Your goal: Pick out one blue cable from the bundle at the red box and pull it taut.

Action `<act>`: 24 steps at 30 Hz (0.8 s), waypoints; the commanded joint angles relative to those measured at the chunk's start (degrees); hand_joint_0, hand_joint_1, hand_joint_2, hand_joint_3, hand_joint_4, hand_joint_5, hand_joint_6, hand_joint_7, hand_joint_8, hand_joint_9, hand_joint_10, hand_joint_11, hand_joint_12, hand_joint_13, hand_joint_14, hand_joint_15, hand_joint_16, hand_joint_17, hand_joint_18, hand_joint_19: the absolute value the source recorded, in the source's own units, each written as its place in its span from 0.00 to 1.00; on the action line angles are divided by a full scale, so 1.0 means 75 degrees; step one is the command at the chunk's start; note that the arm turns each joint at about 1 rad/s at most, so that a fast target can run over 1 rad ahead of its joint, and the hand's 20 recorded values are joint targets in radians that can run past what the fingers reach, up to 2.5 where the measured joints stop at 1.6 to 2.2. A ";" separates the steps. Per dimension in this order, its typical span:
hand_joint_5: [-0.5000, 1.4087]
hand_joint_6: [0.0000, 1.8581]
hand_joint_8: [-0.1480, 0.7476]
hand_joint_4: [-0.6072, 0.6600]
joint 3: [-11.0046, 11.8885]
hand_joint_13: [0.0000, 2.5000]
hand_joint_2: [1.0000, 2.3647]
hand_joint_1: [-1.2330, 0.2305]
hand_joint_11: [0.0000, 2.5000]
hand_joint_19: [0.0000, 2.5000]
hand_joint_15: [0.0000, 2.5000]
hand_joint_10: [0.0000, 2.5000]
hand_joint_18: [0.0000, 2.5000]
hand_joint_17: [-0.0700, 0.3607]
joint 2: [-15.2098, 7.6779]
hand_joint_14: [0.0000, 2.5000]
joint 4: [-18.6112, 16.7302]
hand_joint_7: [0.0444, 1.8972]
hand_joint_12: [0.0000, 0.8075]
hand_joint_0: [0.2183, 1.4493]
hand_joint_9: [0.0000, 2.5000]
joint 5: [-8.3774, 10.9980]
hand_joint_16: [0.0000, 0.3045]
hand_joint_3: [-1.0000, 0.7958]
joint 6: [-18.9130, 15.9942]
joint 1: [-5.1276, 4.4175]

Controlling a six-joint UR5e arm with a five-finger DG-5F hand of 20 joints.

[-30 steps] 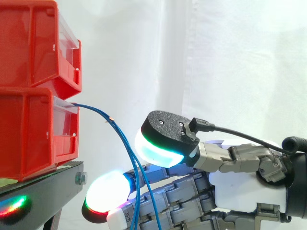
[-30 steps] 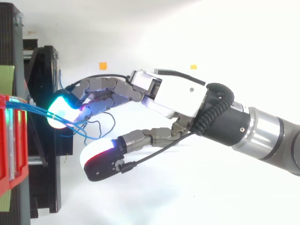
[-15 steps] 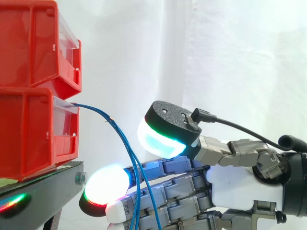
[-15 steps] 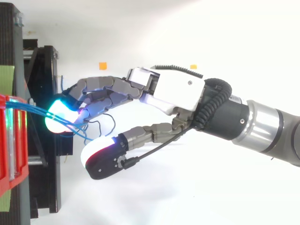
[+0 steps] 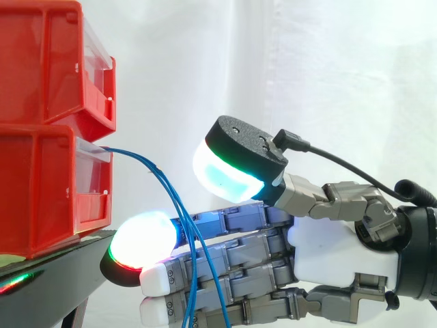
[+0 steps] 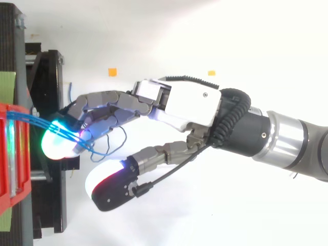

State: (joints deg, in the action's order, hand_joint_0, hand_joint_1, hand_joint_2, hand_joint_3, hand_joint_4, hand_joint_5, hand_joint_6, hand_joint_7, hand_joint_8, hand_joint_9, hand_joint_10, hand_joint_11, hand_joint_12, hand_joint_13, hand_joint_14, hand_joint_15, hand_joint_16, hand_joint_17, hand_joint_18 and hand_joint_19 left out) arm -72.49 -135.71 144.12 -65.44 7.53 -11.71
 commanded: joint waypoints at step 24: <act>0.19 0.27 0.43 0.62 0.0009 0.27 0.01 0.40 0.12 0.13 0.09 0.00 0.15 0.25 0.0001 0.00 -0.0278 0.53 0.25 0.30 0.32 -0.0708 0.05 0.33 -0.0265 0.0226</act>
State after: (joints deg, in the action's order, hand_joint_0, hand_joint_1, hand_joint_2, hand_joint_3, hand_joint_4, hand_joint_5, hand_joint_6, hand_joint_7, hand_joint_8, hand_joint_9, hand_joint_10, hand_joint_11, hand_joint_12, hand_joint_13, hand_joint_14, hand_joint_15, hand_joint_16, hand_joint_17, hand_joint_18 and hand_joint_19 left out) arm -72.42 -135.70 142.05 -70.27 5.82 -10.32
